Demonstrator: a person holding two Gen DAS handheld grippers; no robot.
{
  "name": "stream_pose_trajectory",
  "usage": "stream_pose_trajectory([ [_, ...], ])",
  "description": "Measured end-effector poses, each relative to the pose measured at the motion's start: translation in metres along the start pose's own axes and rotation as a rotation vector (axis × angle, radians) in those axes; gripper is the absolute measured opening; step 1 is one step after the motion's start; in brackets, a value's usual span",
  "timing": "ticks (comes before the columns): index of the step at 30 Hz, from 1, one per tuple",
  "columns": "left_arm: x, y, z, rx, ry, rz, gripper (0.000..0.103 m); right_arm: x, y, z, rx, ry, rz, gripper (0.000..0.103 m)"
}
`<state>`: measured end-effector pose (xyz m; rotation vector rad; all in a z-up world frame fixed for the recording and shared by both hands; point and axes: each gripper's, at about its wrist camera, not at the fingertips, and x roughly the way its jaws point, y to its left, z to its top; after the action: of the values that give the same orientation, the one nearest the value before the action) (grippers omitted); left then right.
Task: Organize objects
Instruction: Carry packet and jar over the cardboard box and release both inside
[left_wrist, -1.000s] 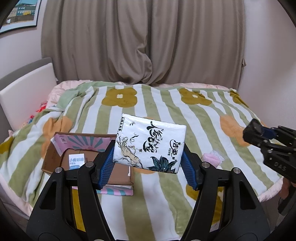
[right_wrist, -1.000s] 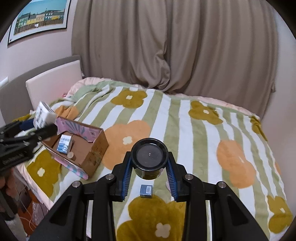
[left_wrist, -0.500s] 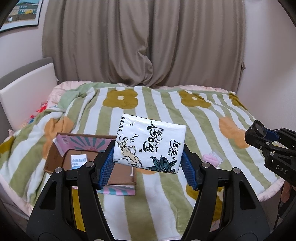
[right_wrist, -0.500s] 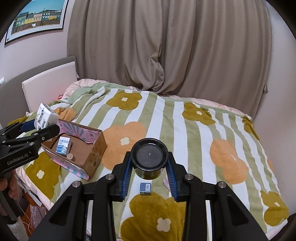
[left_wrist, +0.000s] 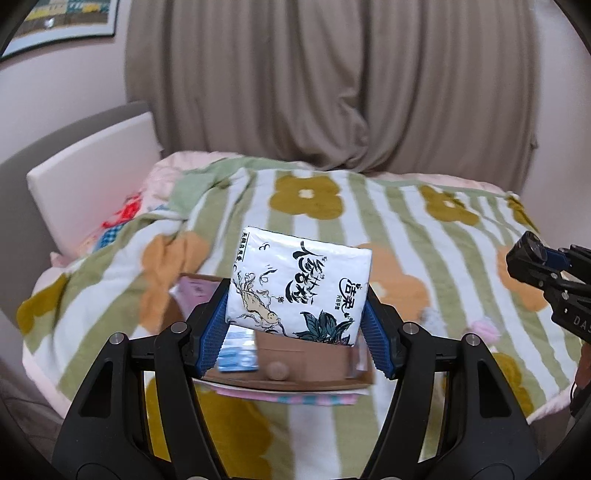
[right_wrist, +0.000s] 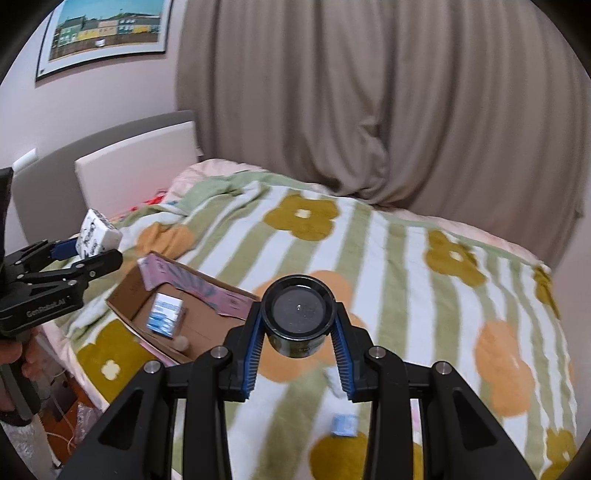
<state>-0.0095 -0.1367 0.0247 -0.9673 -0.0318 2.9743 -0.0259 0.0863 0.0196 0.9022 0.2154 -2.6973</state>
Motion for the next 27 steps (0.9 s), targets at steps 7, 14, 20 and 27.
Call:
stream_pose_trajectory([
  [7,0.053,0.060,0.005,-0.048,0.089,0.071,0.062,0.070,0.034,0.022,-0.040,0.086,0.109,0.033],
  [14,0.119,0.094,-0.013,-0.098,0.215,0.082,0.062,0.137,0.069,0.020,-0.091,0.197,0.158,0.033],
  [20,0.165,0.104,-0.038,-0.117,0.308,0.094,0.062,0.189,0.094,-0.002,-0.120,0.320,0.199,0.033],
  [27,0.190,0.111,-0.061,-0.143,0.380,0.098,0.062,0.209,0.113,-0.022,-0.166,0.369,0.234,0.033],
])
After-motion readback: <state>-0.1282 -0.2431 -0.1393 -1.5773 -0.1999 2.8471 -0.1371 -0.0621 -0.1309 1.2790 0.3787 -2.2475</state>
